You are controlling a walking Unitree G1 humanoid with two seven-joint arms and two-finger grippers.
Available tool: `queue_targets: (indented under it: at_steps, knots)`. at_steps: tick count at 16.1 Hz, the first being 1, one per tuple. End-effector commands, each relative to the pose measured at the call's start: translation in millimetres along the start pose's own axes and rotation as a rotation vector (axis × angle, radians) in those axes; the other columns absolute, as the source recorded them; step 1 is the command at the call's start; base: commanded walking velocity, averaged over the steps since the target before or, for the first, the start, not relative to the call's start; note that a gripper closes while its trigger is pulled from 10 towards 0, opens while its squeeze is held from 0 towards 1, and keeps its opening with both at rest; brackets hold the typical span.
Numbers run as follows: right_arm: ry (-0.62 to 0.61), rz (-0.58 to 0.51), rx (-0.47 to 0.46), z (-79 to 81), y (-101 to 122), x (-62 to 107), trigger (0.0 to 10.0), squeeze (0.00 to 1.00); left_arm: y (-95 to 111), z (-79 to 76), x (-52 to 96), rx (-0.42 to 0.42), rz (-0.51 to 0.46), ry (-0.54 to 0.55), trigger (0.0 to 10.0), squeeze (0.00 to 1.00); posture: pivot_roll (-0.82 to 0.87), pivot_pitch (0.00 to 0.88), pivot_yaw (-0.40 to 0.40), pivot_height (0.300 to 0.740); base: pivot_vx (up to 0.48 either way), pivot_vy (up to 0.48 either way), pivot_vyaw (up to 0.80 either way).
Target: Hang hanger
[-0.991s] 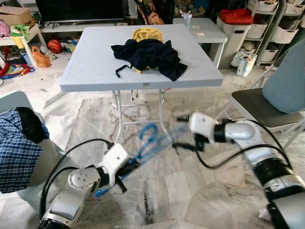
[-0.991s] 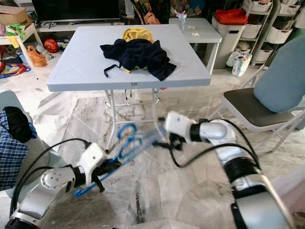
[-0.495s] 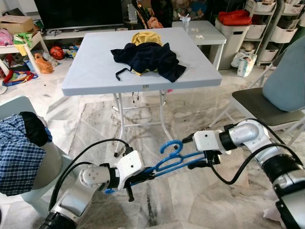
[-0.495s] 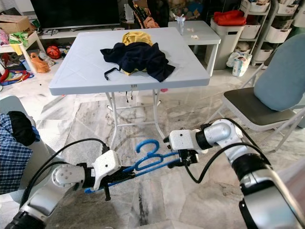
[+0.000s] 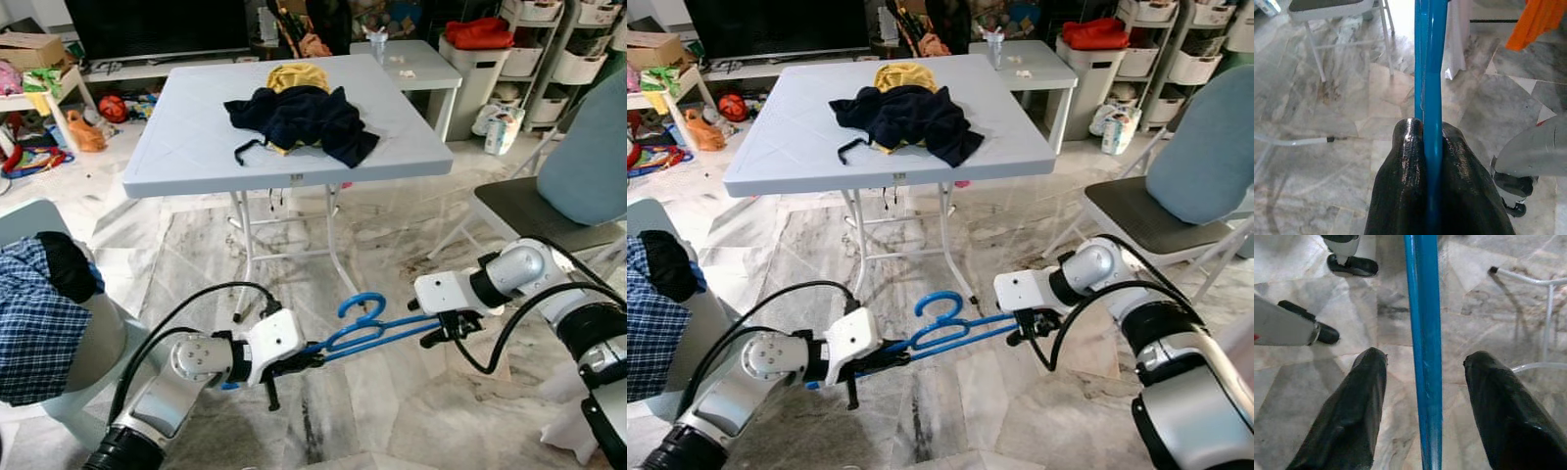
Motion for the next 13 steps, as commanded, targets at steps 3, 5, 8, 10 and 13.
queue_targets:
  at_steps: [3,5,8,10,13]
  knots:
    - [0.030,0.010,0.002,-1.4,4.8,1.2,0.0,0.00,-1.7,2.7,-0.1,-0.023,0.012,-0.005,10.0,0.00,-0.10,0.000,0.037,0.740,0.000,0.000,0.00]
    - [0.044,0.016,-0.004,0.7,3.3,-0.3,0.0,0.00,-2.0,3.1,-0.3,-0.026,0.013,-0.003,10.0,0.00,-0.10,0.000,0.036,0.740,0.000,0.000,0.00]
    - [0.046,0.016,-0.011,-0.2,4.2,-0.1,0.0,0.00,-2.9,2.5,-1.5,-0.035,0.014,-0.004,10.0,0.00,-0.10,0.000,0.037,0.740,0.000,0.000,0.00]
    - [0.048,0.012,-0.014,0.1,5.2,-1.4,0.0,0.00,-2.3,3.0,-2.3,-0.038,0.012,-0.002,10.0,0.00,-0.10,0.000,0.036,0.740,0.000,0.000,0.00]
    - [0.051,-0.005,-0.021,1.0,6.8,-3.8,0.0,0.00,-2.6,3.1,-2.7,-0.041,0.012,-0.002,10.0,0.00,-0.10,0.000,0.034,0.740,0.000,0.000,0.00]
Point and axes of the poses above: a point about 5 cm out from each wrist's last joint towards the gripper, its own x axis pointing back from the gripper into the wrist, its own y axis along the axis of the wrist's last joint, z = x × y, the point moved 4 cm from there along -x, pointing out of the wrist towards the gripper, and after that the axes turned 13 degrees about -x, right-handed, at the moved point
